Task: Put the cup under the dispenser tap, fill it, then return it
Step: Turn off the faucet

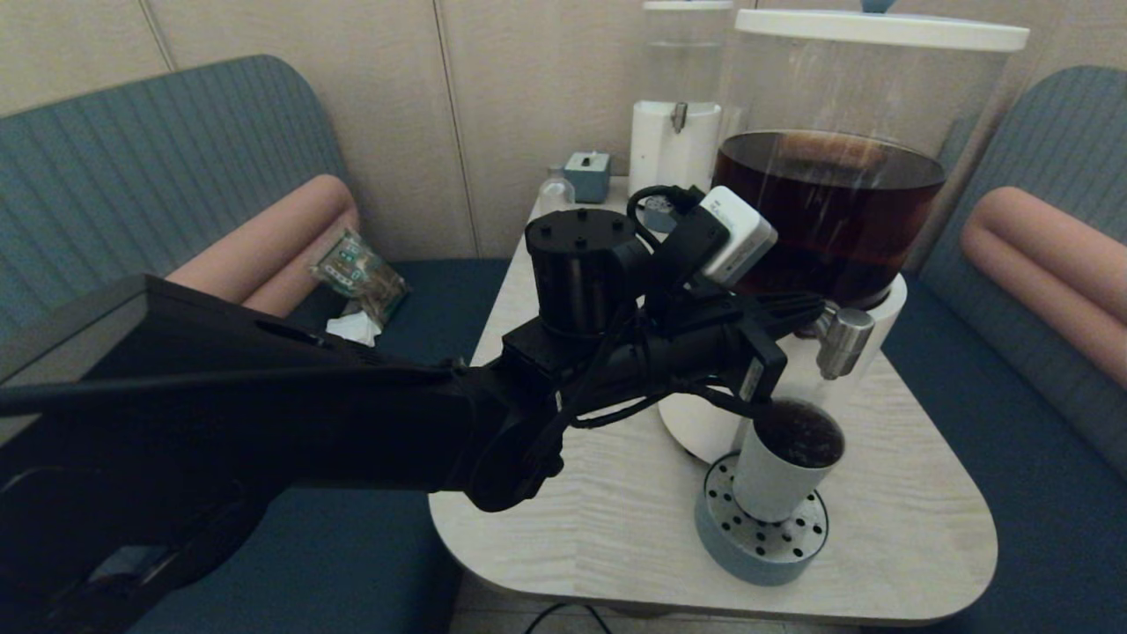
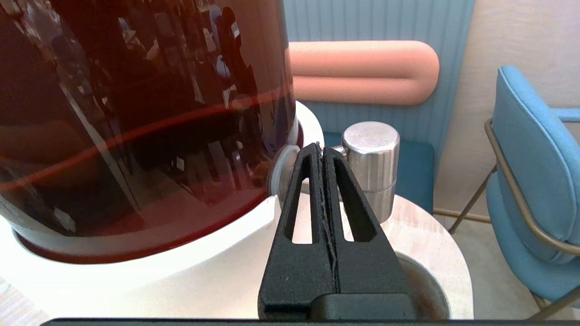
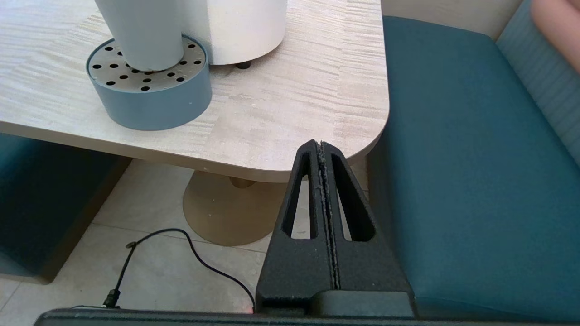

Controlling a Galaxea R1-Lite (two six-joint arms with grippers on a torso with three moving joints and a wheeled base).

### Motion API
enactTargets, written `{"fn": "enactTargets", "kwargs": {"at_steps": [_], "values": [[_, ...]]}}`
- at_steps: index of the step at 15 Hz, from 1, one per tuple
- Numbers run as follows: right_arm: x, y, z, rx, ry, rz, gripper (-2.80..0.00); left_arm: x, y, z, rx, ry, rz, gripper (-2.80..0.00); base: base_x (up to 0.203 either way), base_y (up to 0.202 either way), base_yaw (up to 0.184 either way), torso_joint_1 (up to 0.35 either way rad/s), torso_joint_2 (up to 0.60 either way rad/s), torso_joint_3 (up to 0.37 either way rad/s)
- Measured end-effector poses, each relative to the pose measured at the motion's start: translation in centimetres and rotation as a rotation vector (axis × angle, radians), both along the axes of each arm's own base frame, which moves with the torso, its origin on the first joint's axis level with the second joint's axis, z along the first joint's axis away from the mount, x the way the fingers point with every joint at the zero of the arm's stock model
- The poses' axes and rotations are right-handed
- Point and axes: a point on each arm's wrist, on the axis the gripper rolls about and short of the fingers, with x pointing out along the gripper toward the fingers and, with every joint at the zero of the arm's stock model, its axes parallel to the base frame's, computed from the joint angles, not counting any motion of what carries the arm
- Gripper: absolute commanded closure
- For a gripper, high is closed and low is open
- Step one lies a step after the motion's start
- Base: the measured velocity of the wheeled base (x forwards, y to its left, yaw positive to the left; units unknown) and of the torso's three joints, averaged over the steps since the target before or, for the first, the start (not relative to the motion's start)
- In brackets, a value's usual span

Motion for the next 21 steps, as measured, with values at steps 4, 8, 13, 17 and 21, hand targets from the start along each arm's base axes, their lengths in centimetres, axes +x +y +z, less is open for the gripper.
{"fn": "enactTargets", "kwargs": {"at_steps": [4, 8, 13, 17, 21], "values": [[0.0, 0.0, 0.0, 0.0, 0.0, 0.0, 0.0, 0.18, -0.29, 0.05, -0.007, -0.008, -0.001, 0.0, 0.0, 0.0, 0.0, 0.0, 0.0, 0.0], [0.0, 0.0, 0.0, 0.0, 0.0, 0.0, 0.0, 0.32, -0.43, -0.19, -0.004, -0.008, 0.0, 0.0, 0.0, 0.0, 0.0, 0.0, 0.0, 0.0], [0.0, 0.0, 0.0, 0.0, 0.0, 0.0, 0.0, 0.19, -0.29, -0.18, -0.003, -0.006, 0.004, 0.0, 0.0, 0.0, 0.0, 0.0, 0.0, 0.0], [0.0, 0.0, 0.0, 0.0, 0.0, 0.0, 0.0, -0.06, 0.04, -0.14, 0.005, 0.001, 0.004, 0.0, 0.0, 0.0, 0.0, 0.0, 0.0, 0.0], [0.0, 0.0, 0.0, 0.0, 0.0, 0.0, 0.0, -0.23, 0.28, -0.26, 0.01, 0.005, 0.005, 0.0, 0.0, 0.0, 0.0, 0.0, 0.0, 0.0]]}}
